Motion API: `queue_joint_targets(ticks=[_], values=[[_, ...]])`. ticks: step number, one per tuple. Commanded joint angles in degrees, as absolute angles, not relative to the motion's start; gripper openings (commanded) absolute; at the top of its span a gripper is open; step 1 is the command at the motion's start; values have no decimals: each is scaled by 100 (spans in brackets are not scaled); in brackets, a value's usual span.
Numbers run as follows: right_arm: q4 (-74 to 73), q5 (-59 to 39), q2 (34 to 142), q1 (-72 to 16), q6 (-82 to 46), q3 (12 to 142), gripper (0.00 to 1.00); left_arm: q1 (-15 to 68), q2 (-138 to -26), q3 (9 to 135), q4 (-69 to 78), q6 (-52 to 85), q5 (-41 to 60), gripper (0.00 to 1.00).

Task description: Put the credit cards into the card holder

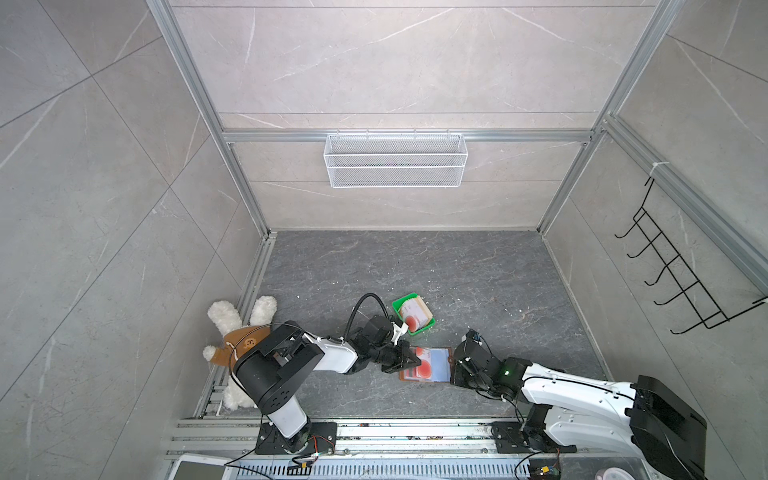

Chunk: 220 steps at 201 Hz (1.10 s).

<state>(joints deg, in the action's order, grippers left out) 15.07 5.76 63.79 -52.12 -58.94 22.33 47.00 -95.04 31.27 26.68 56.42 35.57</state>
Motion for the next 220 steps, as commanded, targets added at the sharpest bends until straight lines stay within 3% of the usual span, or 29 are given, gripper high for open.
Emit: queue_joint_targets(ticks=[1, 70, 134, 220], values=[[1670, 756, 6153, -5202, -5897, 2128, 5, 4754, -9318, 3067, 2696, 5730, 3312, 2], [1466, 903, 5914, -5220, -5757, 1904, 7, 4797, -8697, 3159, 1923, 5290, 2776, 10], [1248, 1063, 5611, -5265, -5803, 1634, 7, 4838, -8938, 3107, 2062, 5256, 2613, 12], [1121, 1046, 6056, -5282, -5757, 1793, 7, 4938, -9070, 3175, 2092, 5404, 2578, 14]])
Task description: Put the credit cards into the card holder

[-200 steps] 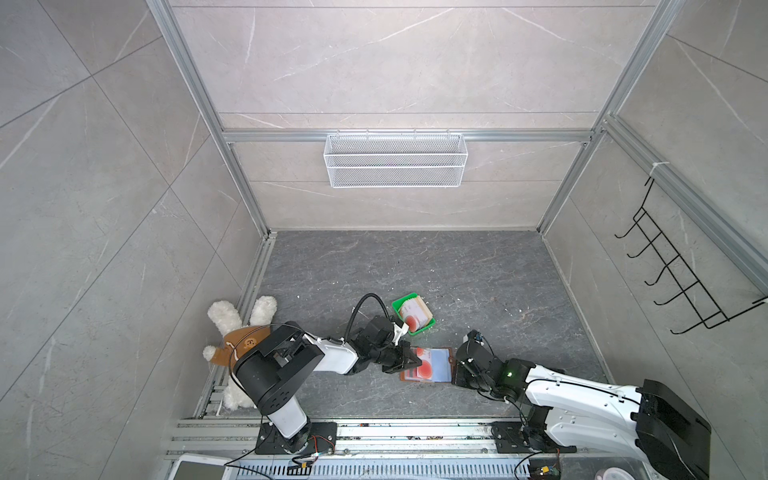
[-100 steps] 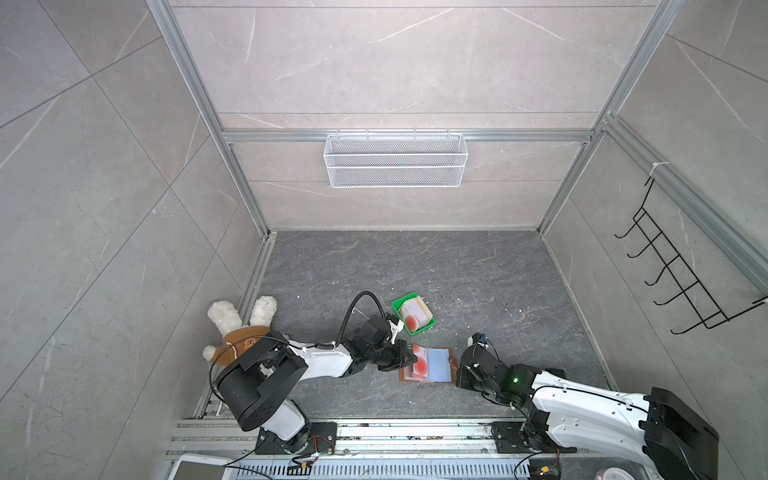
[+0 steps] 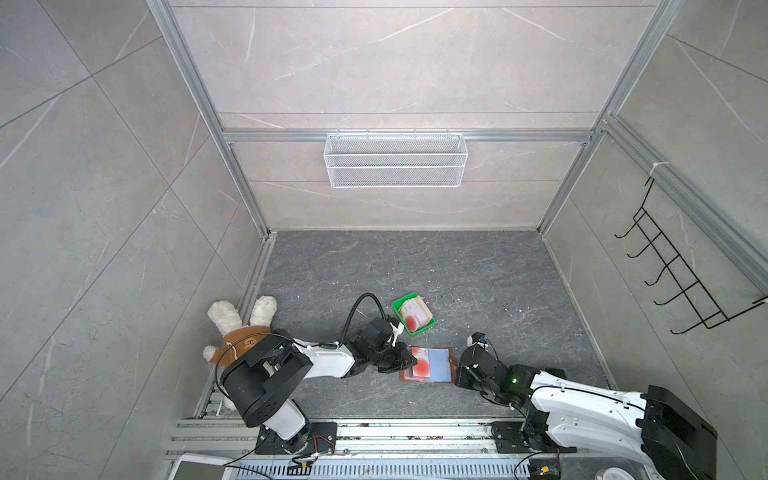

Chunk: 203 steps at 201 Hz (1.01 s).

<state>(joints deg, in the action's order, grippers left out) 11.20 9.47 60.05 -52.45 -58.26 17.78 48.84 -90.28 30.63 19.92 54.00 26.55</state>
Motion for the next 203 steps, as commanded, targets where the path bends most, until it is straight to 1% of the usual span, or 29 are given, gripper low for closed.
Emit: queue_joint_targets(ticks=[1, 25, 124, 203], values=[[1114, 1046, 6051, -5282, -5757, 1789, 7, 4934, -9070, 3174, 2092, 5400, 2577, 14], [1099, 1071, 5990, -5300, -5774, 1749, 7, 4944, -9054, 3178, 2086, 5417, 2557, 15], [1111, 1090, 5850, -5315, -5774, 1672, 8, 4955, -8746, 3222, 1489, 5331, 2269, 25], [1091, 1080, 5896, -5342, -5774, 1661, 8, 5022, -8630, 3219, 1257, 5326, 2057, 25]])
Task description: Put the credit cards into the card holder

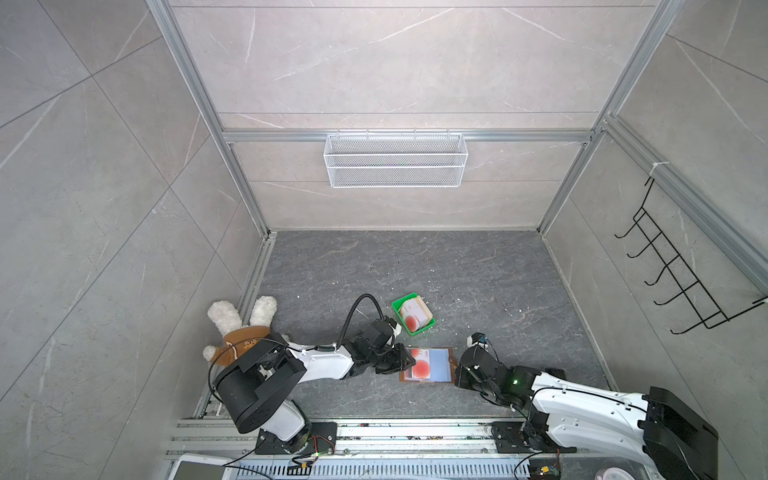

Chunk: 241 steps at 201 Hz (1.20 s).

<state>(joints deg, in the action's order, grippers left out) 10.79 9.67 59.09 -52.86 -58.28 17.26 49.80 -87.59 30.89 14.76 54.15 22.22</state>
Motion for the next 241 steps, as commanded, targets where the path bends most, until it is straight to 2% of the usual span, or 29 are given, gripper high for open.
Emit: queue_joint_targets(ticks=[1, 103, 181, 193, 214, 241], values=[[1090, 1081, 5897, -5338, -5774, 1657, 8, 5029, -8626, 3218, 1262, 5326, 2057, 25], [989, 1072, 6054, -5378, -5783, 1602, 8, 5059, -9055, 3510, 1391, 5581, 2231, 25], [1073, 1015, 5959, -5396, -5709, 1658, 8, 4963, -8834, 3833, 124, 5185, 2133, 29], [1230, 1020, 5844, -5396, -5663, 1726, 11, 4965, -8836, 3880, 44, 5113, 2194, 29], [1613, 1046, 5654, -5405, -5558, 1912, 21, 4942, -8813, 3827, 59, 5090, 2266, 29], [1948, 1116, 5158, -5437, -5546, 1986, 24, 4907, -8767, 3678, 316, 5143, 2410, 27]])
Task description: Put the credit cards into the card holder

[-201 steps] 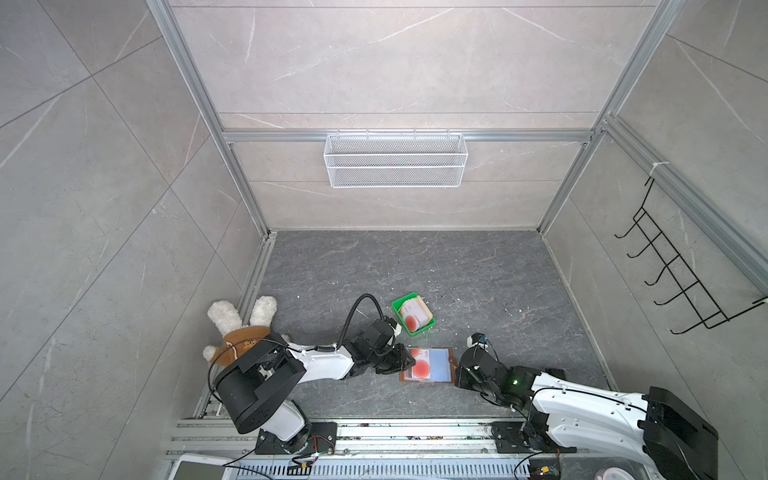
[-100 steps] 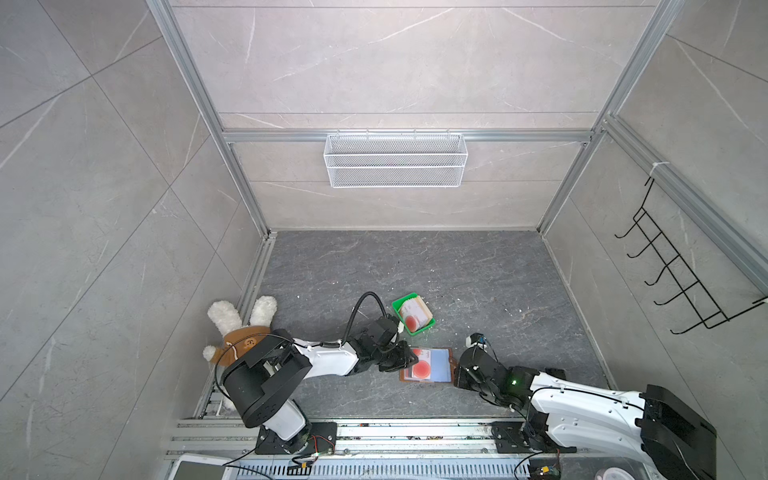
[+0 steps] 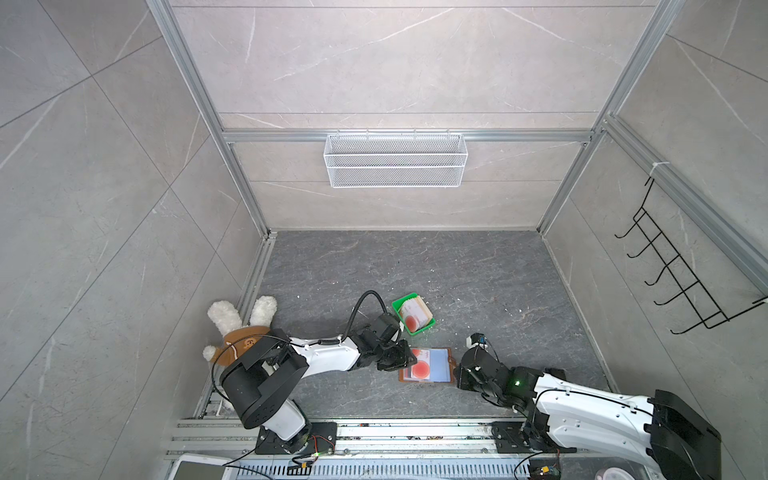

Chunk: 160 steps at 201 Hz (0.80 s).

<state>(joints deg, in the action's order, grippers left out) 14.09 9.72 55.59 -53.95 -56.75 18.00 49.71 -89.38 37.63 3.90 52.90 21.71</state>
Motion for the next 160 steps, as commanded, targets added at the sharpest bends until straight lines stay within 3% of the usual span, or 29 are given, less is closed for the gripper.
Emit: queue_joint_targets(ticks=[1, 71, 160], values=[[1958, 1121, 5141, -5439, -5542, 1990, 24, 4906, -8765, 3672, 334, 5151, 2414, 27], [1987, 835, 4055, -5579, -5148, 2061, 24, 4839, -8660, 3450, 799, 5176, 2522, 27], [811, 477, 6087, -5761, -4816, 2758, 23, 4714, -8719, 3314, 1091, 5247, 2794, 25]])
